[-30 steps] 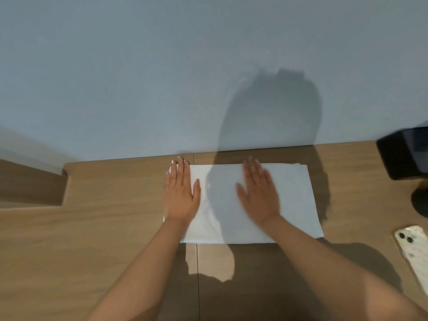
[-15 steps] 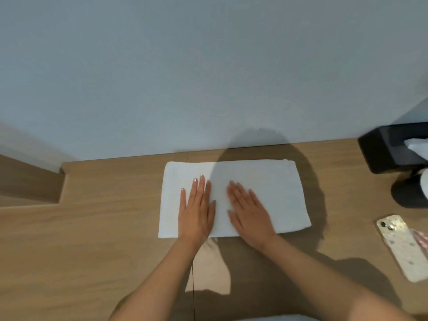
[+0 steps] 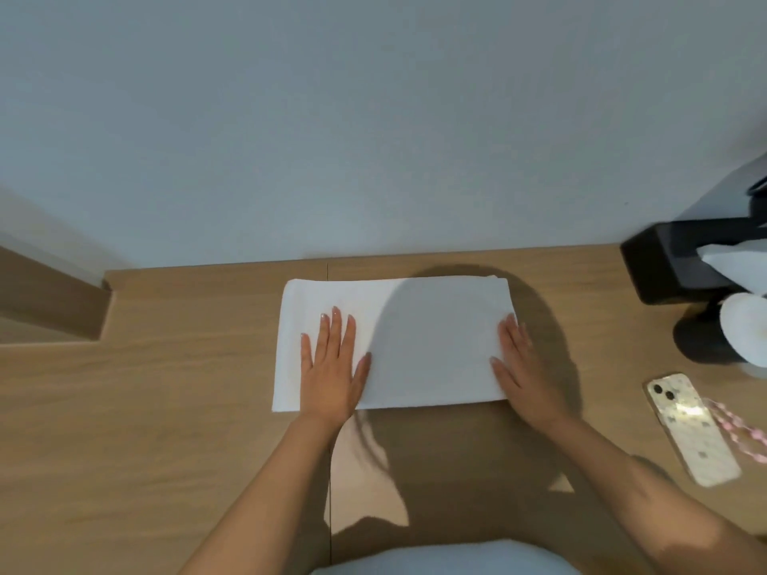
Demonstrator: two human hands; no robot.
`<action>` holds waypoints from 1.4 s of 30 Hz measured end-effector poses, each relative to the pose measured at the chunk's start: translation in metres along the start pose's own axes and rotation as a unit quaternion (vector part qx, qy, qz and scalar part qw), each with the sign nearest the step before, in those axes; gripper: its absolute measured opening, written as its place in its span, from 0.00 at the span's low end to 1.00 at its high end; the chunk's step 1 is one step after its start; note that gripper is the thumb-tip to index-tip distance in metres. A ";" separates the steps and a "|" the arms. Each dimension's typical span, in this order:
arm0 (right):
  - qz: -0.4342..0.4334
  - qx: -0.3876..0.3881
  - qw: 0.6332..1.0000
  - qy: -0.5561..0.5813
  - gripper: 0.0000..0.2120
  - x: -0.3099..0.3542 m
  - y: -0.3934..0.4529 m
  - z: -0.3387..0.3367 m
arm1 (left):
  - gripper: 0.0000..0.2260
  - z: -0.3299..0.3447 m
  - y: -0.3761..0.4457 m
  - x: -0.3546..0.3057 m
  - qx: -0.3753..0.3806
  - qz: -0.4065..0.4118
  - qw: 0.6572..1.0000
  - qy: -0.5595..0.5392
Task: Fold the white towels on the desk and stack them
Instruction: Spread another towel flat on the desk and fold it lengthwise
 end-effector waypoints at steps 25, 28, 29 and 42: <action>0.104 -0.142 0.875 0.452 0.17 0.015 0.004 -0.049 | 0.25 0.012 -0.057 0.057 0.010 0.055 0.997 -0.049; 0.212 -0.151 0.877 0.404 0.10 -0.018 0.005 -0.023 | 0.26 0.018 -0.056 0.060 0.011 0.033 0.999 -0.019; 0.221 -0.154 0.875 0.401 0.09 -0.023 0.007 -0.020 | 0.27 0.020 -0.056 0.060 0.013 0.028 0.999 -0.006; -0.046 -0.185 0.979 -0.075 0.21 0.048 0.007 -0.021 | 0.28 -0.025 -0.045 0.030 -0.043 0.026 0.998 -0.033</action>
Point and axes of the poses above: each hand's wrist, its own y-axis towards the middle knuckle, its own z-axis out of the palm, x = y × z, the point moved 7 cm from there along y, towards the middle knuckle, and after that the axes turned 7 degrees about y, right-handed, at the moved point
